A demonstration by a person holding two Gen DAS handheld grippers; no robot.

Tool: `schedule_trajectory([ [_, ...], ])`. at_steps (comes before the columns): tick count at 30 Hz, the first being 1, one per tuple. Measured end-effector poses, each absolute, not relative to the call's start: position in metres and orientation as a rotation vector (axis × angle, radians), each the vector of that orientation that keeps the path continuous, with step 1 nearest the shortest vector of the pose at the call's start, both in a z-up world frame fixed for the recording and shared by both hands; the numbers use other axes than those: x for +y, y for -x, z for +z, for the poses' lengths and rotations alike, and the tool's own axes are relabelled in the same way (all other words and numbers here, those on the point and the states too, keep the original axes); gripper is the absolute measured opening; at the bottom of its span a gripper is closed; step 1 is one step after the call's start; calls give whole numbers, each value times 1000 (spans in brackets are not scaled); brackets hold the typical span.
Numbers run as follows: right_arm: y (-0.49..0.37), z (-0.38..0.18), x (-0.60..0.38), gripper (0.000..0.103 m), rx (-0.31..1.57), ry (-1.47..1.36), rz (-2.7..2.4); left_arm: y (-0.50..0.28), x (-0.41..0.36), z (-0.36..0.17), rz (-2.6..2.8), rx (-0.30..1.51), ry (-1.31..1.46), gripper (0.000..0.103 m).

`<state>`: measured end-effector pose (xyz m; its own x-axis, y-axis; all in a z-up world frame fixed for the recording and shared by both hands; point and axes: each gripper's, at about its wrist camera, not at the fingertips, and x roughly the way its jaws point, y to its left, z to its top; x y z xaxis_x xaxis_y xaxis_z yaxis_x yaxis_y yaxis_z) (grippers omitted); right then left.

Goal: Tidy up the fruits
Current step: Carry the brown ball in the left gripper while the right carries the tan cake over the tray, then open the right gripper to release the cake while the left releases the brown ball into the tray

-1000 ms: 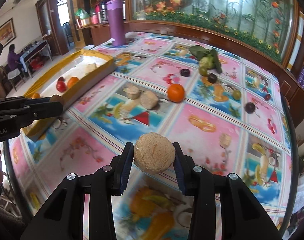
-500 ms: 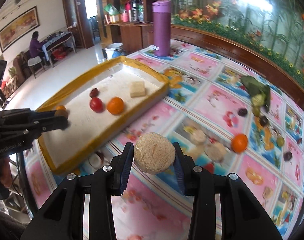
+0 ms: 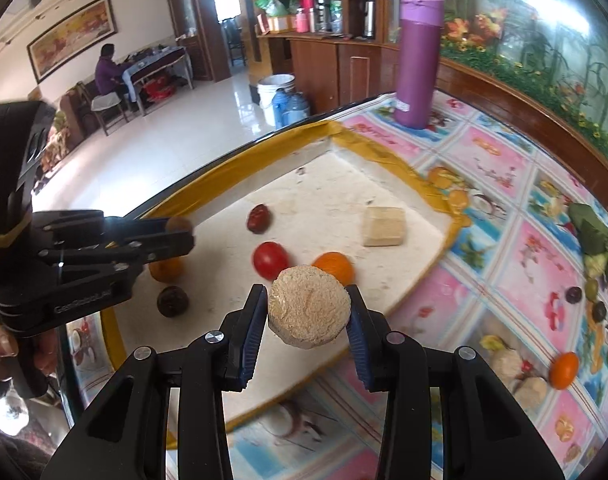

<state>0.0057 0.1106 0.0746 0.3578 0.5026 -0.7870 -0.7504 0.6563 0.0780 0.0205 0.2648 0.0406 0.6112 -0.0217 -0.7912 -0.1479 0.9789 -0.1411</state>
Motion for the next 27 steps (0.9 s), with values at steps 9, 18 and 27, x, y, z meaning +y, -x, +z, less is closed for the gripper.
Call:
schedule_trajectory([
  [9,-3,46,135,37,950,382,841,-36,271,25,71,961,181,24],
  [18,-4,39,139,38,955,419,829,-41,265,15,86,988,135,24],
  [27,-2,38,139,38,937,453,817,-39,265,13,91,999,137,25],
])
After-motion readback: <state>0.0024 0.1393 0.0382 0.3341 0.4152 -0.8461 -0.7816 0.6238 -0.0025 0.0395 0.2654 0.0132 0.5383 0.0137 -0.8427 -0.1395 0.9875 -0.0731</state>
